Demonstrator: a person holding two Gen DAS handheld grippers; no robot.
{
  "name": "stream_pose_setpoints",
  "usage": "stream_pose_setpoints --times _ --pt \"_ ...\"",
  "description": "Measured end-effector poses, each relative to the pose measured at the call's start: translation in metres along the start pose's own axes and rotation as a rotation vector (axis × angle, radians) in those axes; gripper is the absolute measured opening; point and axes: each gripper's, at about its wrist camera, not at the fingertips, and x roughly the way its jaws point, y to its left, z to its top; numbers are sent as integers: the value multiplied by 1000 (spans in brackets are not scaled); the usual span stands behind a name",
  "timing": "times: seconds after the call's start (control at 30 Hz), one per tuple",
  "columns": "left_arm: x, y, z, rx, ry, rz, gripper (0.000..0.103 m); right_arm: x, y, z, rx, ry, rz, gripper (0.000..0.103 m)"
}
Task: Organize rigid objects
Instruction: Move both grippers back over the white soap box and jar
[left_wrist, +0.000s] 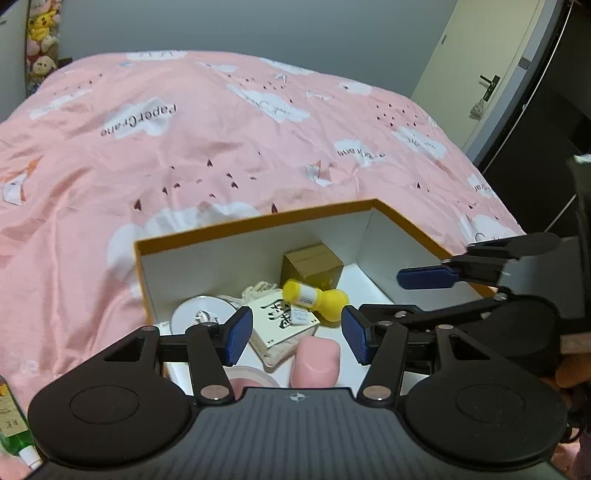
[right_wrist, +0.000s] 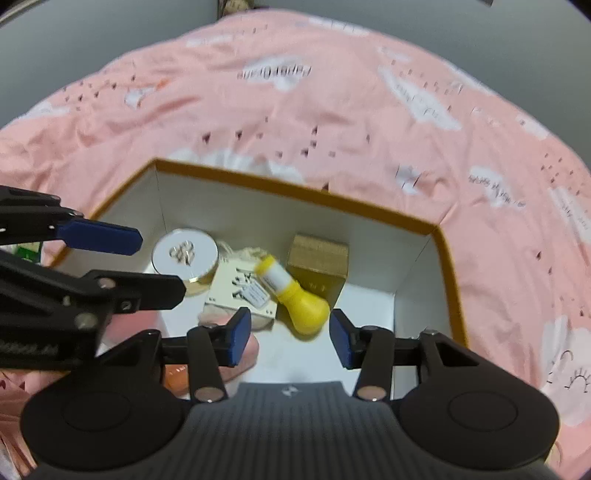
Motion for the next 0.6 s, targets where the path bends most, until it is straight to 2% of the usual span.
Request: stream_pose_setpoints --times 0.2,0.27,0.4,0.5,0.6 --pt "-32 -1 -5 12 -82 -12 68 -32 14 -8 19 -123 -21 53" --pt "-43 -1 -8 11 -107 -15 68 -42 21 -12 32 -161 -7 56" --pt "-67 1 -17 24 -155 -13 69 -53 42 -20 18 -209 15 57" --pt "-84 6 -24 33 -175 -12 69 -56 61 -24 -5 -238 20 57" --pt "-97 13 -33 42 -177 -4 71 -63 80 -27 -20 -281 71 57"
